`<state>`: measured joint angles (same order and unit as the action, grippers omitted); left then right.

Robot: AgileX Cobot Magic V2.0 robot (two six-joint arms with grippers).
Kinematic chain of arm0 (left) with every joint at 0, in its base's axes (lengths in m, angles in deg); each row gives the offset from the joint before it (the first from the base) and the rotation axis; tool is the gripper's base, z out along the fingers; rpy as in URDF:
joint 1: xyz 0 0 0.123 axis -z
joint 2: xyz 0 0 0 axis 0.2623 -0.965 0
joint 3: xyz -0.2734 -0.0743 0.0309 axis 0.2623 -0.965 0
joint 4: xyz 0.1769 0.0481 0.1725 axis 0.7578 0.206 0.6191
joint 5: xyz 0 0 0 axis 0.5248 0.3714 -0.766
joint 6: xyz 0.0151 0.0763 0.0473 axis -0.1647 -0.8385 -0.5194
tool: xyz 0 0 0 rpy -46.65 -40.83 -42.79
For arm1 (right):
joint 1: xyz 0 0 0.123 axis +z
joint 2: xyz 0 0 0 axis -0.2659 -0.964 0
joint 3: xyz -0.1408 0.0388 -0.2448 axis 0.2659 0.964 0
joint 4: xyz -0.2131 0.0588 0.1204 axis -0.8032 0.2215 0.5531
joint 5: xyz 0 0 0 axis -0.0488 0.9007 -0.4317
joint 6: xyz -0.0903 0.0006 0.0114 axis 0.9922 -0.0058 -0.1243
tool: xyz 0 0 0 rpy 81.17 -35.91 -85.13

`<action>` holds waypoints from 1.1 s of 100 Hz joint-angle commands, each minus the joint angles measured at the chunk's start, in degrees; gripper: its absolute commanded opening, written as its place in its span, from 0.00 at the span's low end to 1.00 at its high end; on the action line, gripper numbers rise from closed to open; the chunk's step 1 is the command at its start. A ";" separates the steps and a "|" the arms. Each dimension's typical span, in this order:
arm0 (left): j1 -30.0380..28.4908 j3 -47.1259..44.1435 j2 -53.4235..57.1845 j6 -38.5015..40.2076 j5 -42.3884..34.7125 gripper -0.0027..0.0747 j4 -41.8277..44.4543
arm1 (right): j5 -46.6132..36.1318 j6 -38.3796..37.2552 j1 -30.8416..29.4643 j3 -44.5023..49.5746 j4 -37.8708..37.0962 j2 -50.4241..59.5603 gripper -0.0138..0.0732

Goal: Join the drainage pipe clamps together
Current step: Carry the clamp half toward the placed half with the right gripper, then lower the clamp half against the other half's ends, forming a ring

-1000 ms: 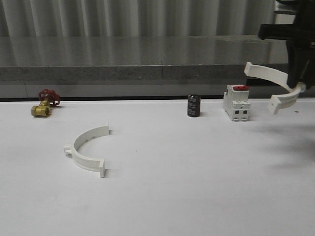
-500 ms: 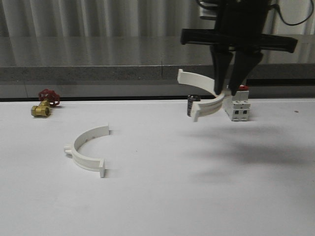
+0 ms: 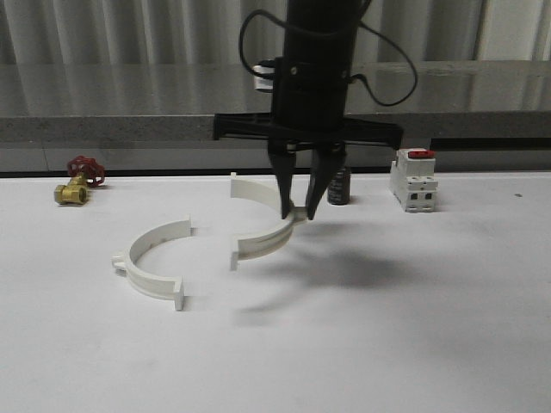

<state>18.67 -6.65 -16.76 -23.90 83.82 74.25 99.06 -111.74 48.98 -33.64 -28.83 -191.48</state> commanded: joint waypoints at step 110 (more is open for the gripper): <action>-0.02 1.36 -0.54 -0.01 -4.30 0.01 -0.49 | -3.19 -4.82 2.75 -9.62 -0.29 -6.12 0.20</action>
<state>18.67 -6.65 -16.76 -23.60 83.82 74.25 97.22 -116.48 51.59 -41.38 -29.02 -201.29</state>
